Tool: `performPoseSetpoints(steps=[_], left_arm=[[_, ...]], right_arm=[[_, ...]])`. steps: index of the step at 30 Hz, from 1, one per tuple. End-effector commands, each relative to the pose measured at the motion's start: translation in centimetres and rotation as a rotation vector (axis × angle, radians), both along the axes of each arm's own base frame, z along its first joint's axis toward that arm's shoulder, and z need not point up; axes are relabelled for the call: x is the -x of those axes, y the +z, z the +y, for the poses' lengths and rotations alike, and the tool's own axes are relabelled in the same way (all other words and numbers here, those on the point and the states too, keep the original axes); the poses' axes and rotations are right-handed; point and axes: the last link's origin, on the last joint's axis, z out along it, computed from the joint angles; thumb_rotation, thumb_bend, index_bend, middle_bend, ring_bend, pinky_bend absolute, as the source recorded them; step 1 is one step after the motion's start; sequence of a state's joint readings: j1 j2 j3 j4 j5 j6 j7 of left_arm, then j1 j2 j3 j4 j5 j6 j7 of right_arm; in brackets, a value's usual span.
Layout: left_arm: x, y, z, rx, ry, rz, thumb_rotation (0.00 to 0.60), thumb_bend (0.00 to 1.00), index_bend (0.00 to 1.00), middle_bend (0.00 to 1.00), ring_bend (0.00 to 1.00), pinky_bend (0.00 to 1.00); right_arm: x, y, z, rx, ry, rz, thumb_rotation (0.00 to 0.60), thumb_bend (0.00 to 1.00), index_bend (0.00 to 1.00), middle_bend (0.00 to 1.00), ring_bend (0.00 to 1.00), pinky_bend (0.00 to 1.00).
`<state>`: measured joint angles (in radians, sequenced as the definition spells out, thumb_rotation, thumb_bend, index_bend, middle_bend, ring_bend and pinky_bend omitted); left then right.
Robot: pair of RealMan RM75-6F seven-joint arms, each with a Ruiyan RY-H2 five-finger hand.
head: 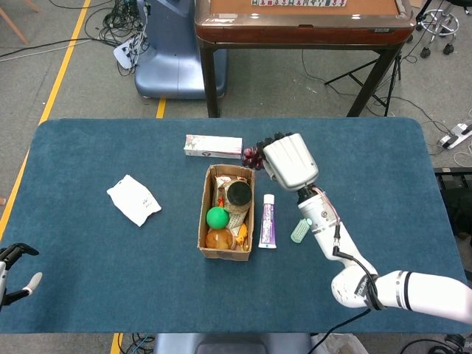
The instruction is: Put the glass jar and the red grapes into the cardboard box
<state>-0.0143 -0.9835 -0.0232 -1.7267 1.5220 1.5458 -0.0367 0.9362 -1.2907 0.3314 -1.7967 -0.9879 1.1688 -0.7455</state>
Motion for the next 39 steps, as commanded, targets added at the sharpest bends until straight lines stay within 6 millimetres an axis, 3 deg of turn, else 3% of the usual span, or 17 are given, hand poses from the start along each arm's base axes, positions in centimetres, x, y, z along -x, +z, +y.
performPoseSetpoints(steps=[1, 19, 26, 35, 39], left_arm=[[0.0, 0.0, 0.0, 0.001, 0.001, 0.001, 0.6, 0.25, 0.4, 0.37, 0.37, 0.59], [0.0, -0.1, -0.1, 0.001, 0.0, 0.005, 0.6, 0.25, 0.4, 0.37, 0.37, 0.59], [0.0, -0.1, -0.1, 0.0, -0.002, 0.003, 0.6, 0.25, 0.4, 0.37, 0.37, 0.59], [0.1, 0.0, -0.2, -0.002, -0.002, -0.001, 0.6, 0.25, 0.4, 0.37, 0.37, 0.59], [0.1, 0.0, -0.2, -0.001, -0.003, -0.001, 0.6, 0.25, 0.4, 0.37, 0.37, 0.59]], right_arm=[[-0.3, -0.4, 1.3, -0.018, 0.043, 0.021, 0.6, 0.47, 0.67, 0.59, 0.53, 0.67], [-1.2, -3.1, 6.5, -0.143, 0.21, 0.06, 0.6, 0.46, 0.67, 0.59, 0.53, 0.67], [-0.8, -4.3, 7.0, -0.185, 0.213, 0.096, 0.6, 0.45, 0.67, 0.59, 0.53, 0.67], [-0.2, -5.4, 6.9, -0.239, 0.213, 0.13, 0.6, 0.25, 0.65, 0.49, 0.47, 0.64], [-0.1, -5.4, 6.8, -0.25, 0.219, 0.138, 0.6, 0.12, 0.52, 0.41, 0.4, 0.61]])
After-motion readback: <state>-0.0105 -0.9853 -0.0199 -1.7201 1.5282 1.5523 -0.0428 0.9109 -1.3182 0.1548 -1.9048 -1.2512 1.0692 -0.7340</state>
